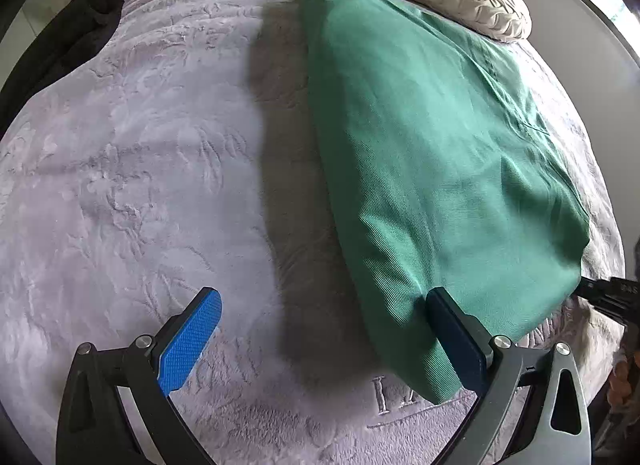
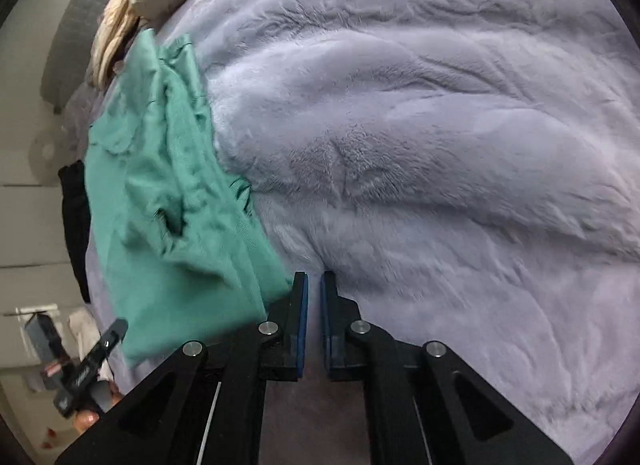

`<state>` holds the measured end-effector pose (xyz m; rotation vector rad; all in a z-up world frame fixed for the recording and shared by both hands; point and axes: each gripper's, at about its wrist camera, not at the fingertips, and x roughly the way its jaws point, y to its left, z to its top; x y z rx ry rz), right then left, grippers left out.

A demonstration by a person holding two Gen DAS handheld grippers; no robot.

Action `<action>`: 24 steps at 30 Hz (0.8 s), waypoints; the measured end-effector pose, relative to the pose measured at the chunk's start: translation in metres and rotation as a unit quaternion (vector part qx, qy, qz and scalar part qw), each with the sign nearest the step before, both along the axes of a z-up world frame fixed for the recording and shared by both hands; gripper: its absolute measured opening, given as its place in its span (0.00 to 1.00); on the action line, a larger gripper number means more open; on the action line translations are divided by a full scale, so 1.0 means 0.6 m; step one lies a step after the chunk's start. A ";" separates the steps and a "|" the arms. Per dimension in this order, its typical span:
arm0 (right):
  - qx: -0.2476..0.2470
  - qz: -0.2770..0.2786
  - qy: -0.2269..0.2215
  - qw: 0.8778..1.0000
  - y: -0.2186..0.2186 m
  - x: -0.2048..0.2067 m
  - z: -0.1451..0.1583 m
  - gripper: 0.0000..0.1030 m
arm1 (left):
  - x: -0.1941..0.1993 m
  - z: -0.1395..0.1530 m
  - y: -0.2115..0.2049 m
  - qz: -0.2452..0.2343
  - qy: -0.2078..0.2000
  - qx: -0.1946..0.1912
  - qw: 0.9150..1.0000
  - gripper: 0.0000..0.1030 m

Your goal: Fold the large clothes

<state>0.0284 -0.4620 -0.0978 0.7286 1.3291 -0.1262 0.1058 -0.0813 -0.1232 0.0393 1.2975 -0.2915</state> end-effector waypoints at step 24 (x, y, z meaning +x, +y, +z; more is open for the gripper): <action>0.023 0.065 -0.044 0.997 0.038 0.064 0.059 0.09 | 0.037 0.034 0.007 0.032 -0.007 0.014 0.999 0.99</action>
